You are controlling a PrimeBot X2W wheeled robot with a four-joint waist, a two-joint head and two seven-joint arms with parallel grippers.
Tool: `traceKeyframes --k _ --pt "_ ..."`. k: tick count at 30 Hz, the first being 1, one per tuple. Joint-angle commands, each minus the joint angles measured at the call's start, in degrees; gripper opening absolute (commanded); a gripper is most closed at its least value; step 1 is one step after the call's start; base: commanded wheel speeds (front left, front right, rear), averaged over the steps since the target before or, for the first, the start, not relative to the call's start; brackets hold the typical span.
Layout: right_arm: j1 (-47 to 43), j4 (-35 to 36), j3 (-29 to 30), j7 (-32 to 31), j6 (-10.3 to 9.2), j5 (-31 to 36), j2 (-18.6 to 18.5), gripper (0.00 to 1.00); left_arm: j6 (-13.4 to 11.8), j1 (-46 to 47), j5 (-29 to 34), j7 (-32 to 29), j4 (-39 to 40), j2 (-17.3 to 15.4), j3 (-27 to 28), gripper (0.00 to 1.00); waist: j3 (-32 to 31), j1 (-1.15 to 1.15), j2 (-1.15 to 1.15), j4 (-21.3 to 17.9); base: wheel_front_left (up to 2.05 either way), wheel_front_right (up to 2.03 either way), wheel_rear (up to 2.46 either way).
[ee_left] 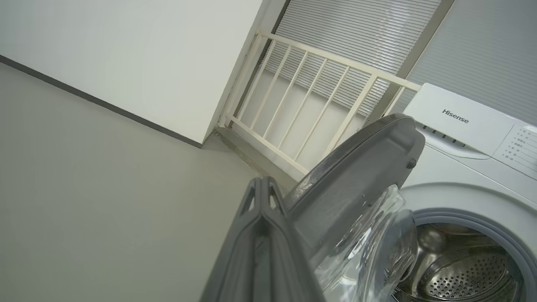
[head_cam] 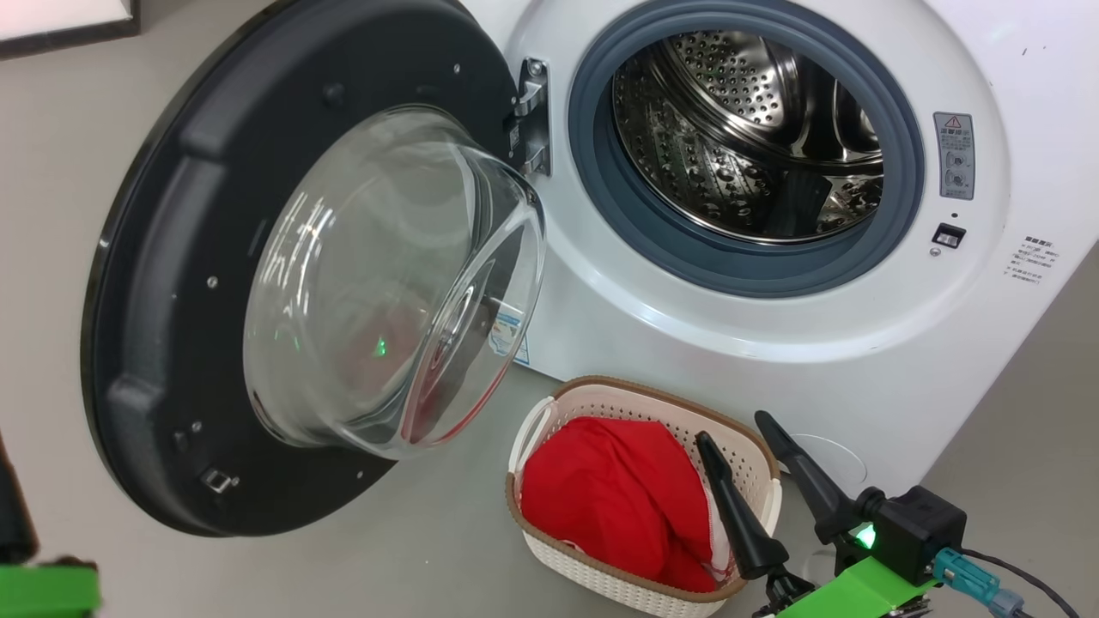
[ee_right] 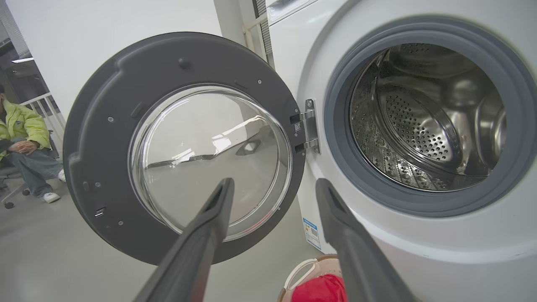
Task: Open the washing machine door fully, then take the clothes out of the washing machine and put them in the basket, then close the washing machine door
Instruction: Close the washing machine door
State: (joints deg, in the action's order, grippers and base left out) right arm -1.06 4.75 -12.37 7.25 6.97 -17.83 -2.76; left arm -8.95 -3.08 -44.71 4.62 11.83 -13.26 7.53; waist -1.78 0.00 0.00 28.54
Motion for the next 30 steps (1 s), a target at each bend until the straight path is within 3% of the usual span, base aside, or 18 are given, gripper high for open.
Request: traceKeyframes --k 1,10,18,30 --pt "2.7 1.2 -1.5 0.8 0.52 -0.7 -0.1 1.0 1.0 4.6 -2.1 -1.5 -0.5 -2.4 3.0 0.0 -0.1 0.0 0.0 -0.1 0.0 0.0 0.0" --pt "2.9 0.3 -1.7 1.8 0.52 -1.2 -0.1 1.0 1.6 14.8 -10.5 -8.5 -14.5 -5.3 5.8 0.0 -0.6 0.0 0.0 -0.6 0.0 0.0 0.0" --pt "1.7 0.2 -0.6 2.2 0.52 -1.2 -0.1 1.0 4.4 21.2 -14.3 -13.6 -25.5 -8.0 5.3 0.0 -1.4 0.0 0.0 -1.1 0.0 0.0 0.0" --pt "-0.2 1.4 0.6 1.5 0.52 -0.8 -0.1 1.0 6.3 24.8 -17.7 -17.1 -31.8 -8.8 5.3 0.0 -2.1 0.0 0.0 -2.3 0.0 0.0 0.0"
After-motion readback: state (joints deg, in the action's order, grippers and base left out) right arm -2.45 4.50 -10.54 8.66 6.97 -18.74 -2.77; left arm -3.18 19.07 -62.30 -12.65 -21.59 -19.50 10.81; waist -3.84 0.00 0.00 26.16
